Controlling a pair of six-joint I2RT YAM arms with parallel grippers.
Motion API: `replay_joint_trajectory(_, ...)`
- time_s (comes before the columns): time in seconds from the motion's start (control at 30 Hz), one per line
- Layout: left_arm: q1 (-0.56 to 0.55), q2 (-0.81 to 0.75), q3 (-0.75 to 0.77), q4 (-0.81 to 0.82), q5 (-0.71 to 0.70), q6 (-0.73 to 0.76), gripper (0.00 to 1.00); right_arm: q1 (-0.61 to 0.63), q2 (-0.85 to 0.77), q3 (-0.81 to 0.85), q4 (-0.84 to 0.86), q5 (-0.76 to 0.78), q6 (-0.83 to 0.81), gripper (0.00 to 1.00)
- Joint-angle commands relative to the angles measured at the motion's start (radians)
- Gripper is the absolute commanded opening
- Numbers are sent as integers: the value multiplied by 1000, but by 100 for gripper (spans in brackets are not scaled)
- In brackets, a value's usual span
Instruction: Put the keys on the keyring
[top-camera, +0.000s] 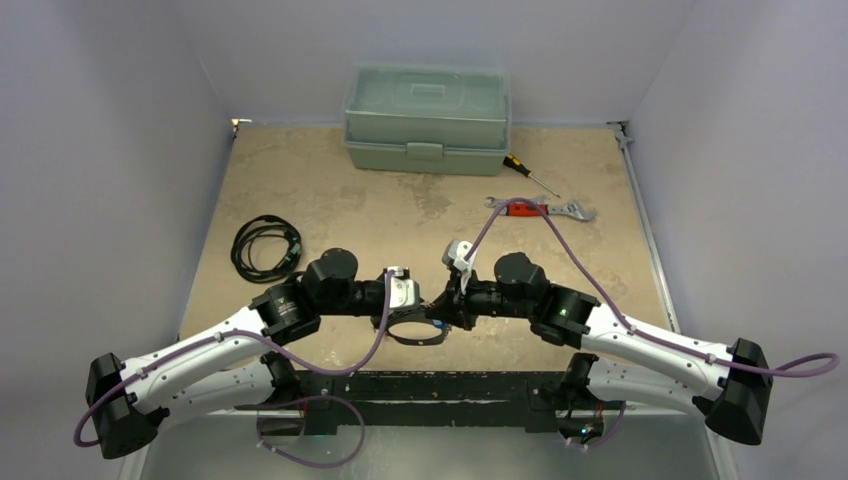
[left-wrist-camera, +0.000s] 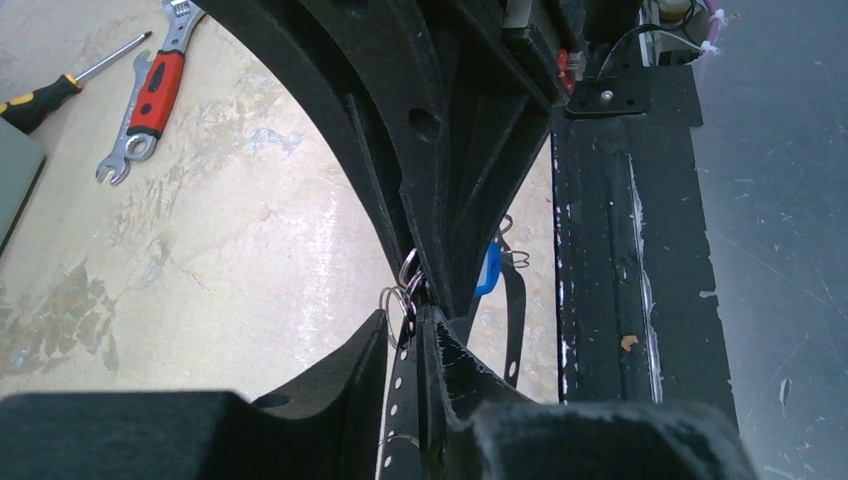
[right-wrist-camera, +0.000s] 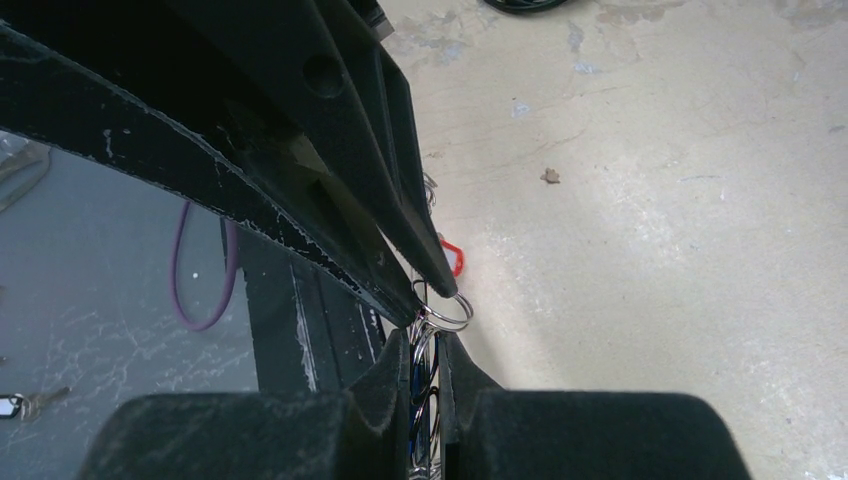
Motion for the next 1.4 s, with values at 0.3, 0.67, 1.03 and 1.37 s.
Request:
replay_joint_trajectory(0.3, 1, -46, 19, 25, -5, 34, 0, 17, -31, 48, 43, -26, -3, 0)
replay_joint_trajectory(0.67, 13, -126, 13, 54, 21, -5, 0, 17, -28, 13, 57, -23, 37, 0)
replay_joint_trajectory(1.03, 48, -196, -4, 113, 47, -74, 0, 17, -41, 3, 103, -60, 70, 0)
replay_joint_trajectory(1.37, 83, -247, -36, 224, 108, -152, 0, 17, -23, 3, 155, -129, 101, 21)
